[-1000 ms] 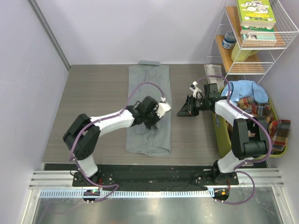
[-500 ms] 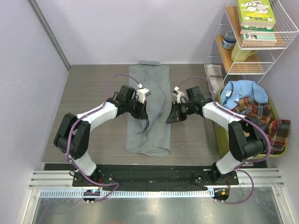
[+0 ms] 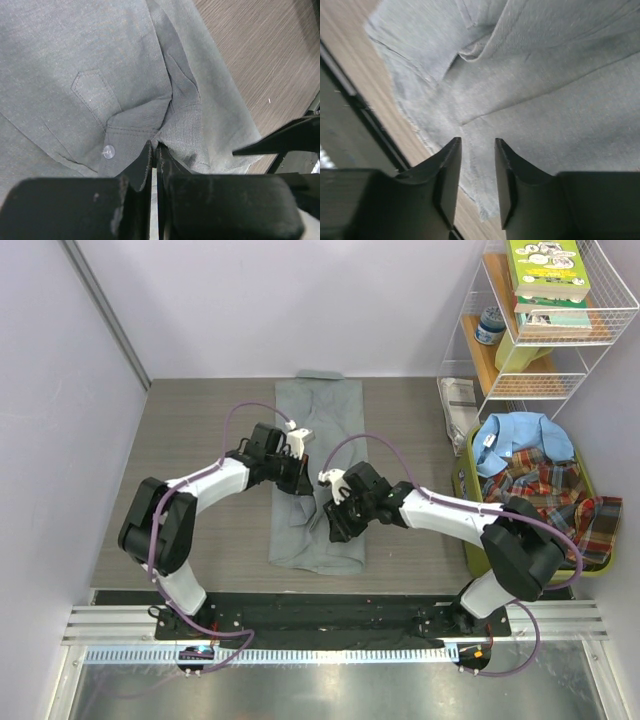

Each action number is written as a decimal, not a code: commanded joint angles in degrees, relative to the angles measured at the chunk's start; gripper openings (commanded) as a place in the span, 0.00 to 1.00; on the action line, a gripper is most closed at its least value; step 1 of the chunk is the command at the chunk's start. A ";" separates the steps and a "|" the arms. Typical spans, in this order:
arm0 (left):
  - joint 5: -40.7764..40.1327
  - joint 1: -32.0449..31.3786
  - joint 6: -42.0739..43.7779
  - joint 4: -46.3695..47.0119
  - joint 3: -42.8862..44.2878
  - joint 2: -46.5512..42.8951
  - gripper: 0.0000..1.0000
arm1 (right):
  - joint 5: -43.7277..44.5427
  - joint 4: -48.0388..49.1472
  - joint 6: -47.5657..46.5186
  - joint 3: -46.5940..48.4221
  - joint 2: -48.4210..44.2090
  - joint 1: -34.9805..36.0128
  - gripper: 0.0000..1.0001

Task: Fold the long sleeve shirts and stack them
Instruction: Fold the shirt

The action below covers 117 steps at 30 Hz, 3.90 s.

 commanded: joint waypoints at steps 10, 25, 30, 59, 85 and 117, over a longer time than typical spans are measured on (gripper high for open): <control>1.28 0.73 -2.03 3.70 -0.41 1.61 0.00 | 8.69 4.04 -4.29 -1.26 -0.73 5.38 0.50; 1.11 0.99 -1.86 3.79 -0.68 2.13 0.00 | 9.83 4.39 -1.91 0.15 3.48 9.16 0.52; 1.37 1.26 -2.03 4.14 -0.76 2.48 0.00 | 10.45 4.39 -1.65 0.85 5.85 9.16 0.52; 3.12 2.14 -2.91 4.23 -0.42 2.22 0.00 | 3.43 -4.31 -4.37 8.50 2.34 9.17 0.01; 12.88 2.58 -14.33 8.62 -1.38 -5.51 0.00 | -0.10 1.57 -6.83 9.73 9.73 8.73 0.10; 1.66 6.00 23.33 -20.45 -6.12 -19.74 0.54 | -17.85 -20.49 -16.77 15.88 6.62 -14.47 0.56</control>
